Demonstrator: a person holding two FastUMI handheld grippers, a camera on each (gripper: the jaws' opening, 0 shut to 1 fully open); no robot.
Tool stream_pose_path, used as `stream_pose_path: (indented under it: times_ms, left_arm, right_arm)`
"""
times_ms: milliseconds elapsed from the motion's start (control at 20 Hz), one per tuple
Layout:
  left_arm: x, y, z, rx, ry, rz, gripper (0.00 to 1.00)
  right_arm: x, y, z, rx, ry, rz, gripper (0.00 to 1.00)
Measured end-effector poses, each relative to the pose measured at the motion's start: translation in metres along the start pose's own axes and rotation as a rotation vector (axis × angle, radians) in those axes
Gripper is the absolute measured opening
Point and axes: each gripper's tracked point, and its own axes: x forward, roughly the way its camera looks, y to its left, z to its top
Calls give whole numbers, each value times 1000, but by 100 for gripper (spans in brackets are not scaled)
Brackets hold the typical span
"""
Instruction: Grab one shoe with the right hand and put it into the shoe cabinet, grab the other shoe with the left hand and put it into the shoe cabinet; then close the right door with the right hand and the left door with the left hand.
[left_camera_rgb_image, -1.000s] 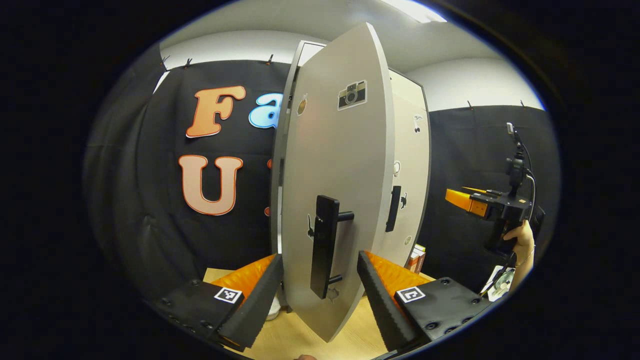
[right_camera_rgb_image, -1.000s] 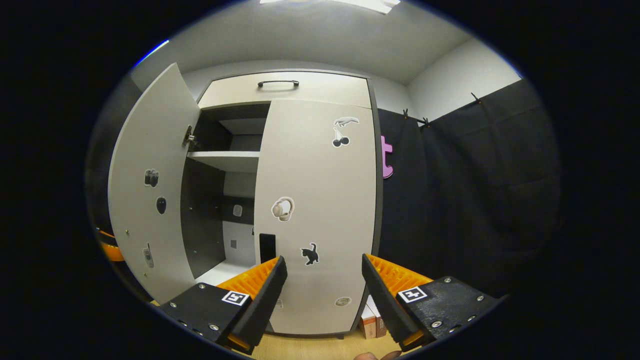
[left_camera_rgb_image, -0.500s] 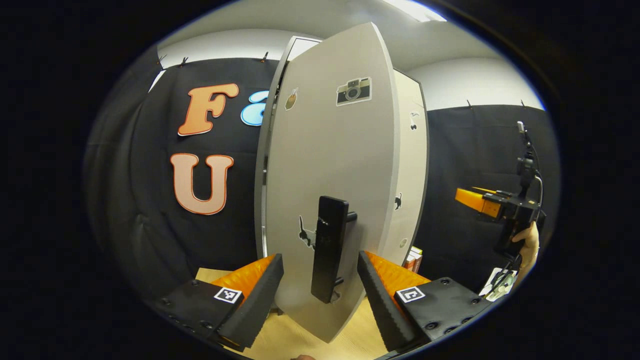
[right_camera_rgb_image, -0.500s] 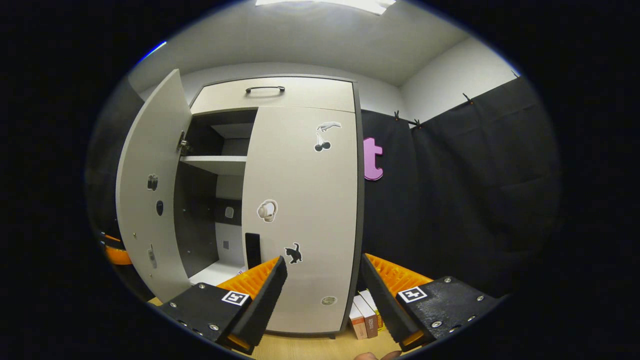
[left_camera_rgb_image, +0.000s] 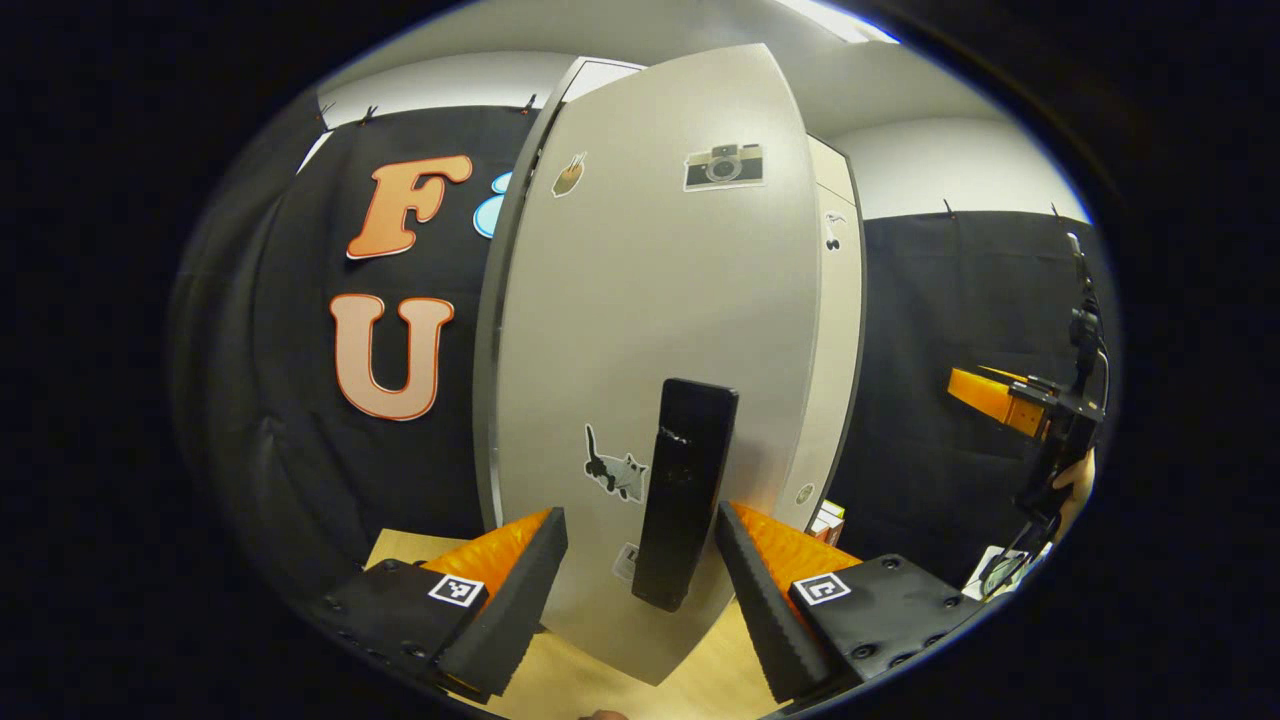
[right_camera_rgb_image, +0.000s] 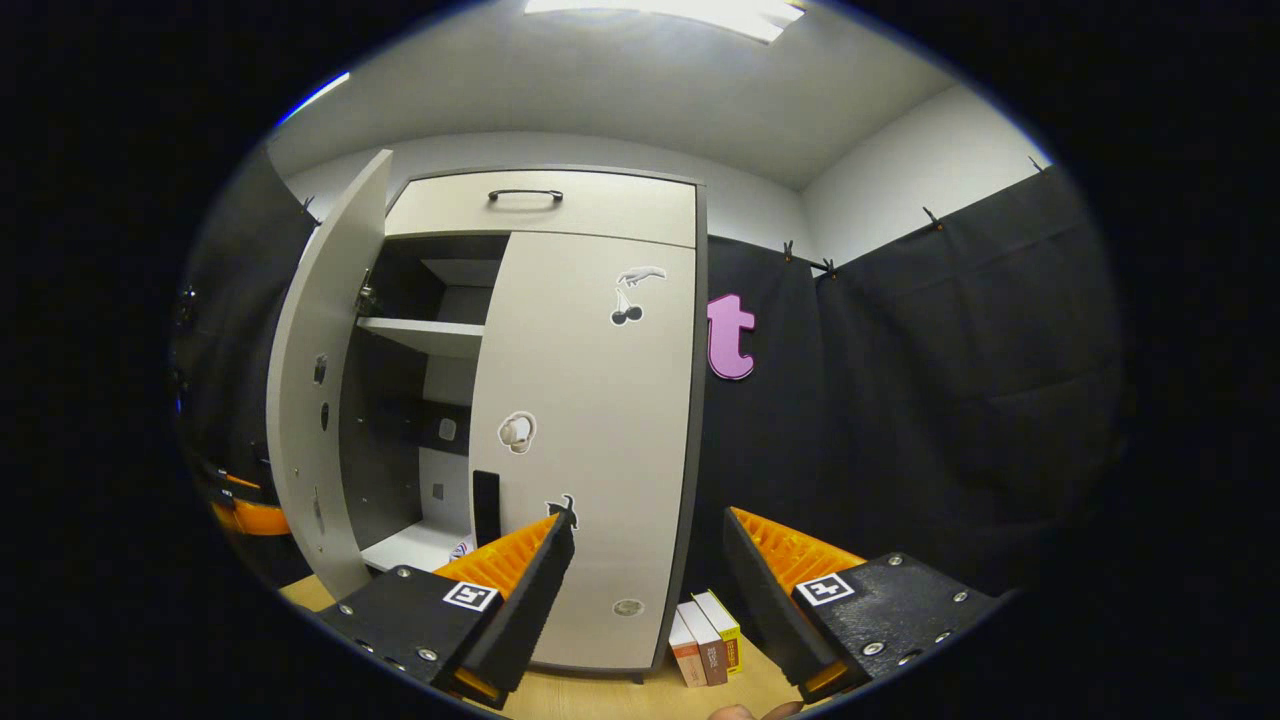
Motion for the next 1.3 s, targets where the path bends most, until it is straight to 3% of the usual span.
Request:
stream_pose_path:
  times_ms: [300, 700, 1300]
  left_arm:
    - [53, -24, -10, -28, 1, 9, 100]
    - [100, -36, -4, -60, -9, 78, 100]
    - [138, -36, -1, -27, 6, 183, 100]
  right_arm:
    - [-1, -36, -9, 2, 16, -55, 93]
    - [-2, -71, -20, -7, 38, -111, 93]
    - [29, -56, -35, -5, 66, -28, 93]
